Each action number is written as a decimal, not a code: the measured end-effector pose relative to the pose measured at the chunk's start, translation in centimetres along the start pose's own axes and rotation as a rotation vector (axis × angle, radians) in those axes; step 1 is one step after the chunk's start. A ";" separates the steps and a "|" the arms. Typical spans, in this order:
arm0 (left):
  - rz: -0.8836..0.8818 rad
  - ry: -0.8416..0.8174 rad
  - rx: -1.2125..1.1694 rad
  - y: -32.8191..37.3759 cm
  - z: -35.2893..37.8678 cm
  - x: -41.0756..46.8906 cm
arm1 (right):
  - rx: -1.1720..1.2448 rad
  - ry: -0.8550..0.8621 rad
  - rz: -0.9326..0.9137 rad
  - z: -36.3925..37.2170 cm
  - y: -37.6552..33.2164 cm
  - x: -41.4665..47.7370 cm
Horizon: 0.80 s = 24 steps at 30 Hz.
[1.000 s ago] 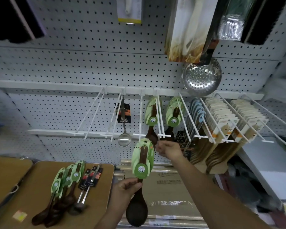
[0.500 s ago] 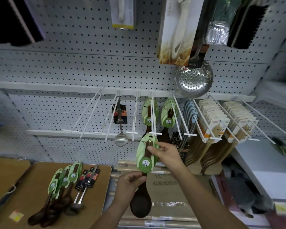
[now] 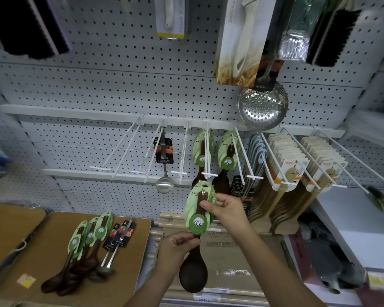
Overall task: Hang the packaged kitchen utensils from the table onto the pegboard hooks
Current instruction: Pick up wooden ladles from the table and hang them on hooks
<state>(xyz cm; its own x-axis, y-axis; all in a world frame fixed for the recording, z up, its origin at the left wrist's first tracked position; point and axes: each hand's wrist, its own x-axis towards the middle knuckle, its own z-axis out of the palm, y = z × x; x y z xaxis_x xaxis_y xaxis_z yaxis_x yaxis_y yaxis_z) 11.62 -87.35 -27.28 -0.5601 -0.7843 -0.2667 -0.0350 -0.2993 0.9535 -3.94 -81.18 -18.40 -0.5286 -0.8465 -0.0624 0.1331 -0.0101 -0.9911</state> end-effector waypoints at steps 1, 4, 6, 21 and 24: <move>-0.002 0.000 -0.006 -0.1 0.1 -0.1 | -0.004 -0.001 -0.006 0.0 -0.1 -0.1; 0.000 -0.011 -0.008 -0.1 0.4 -0.5 | -0.011 -0.015 -0.028 0.1 -0.3 -0.5; 0.018 -0.025 -0.002 0.2 0.7 -0.7 | -0.002 -0.014 -0.043 0.1 -0.6 -0.8; 0.039 -0.012 -0.037 0.7 0.4 -0.8 | 0.010 -0.012 -0.102 0.4 -1.6 -1.6; 0.057 -0.022 -0.040 1.0 0.4 -0.8 | 0.014 0.000 -0.122 0.6 -1.8 -1.7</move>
<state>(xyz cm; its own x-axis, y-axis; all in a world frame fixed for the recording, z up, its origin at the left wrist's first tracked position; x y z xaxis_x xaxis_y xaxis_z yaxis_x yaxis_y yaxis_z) 11.71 -86.81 -26.05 -0.5787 -0.7883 -0.2088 0.0301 -0.2765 0.9605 -2.78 -79.99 -16.42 -0.5419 -0.8385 0.0581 0.0798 -0.1201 -0.9895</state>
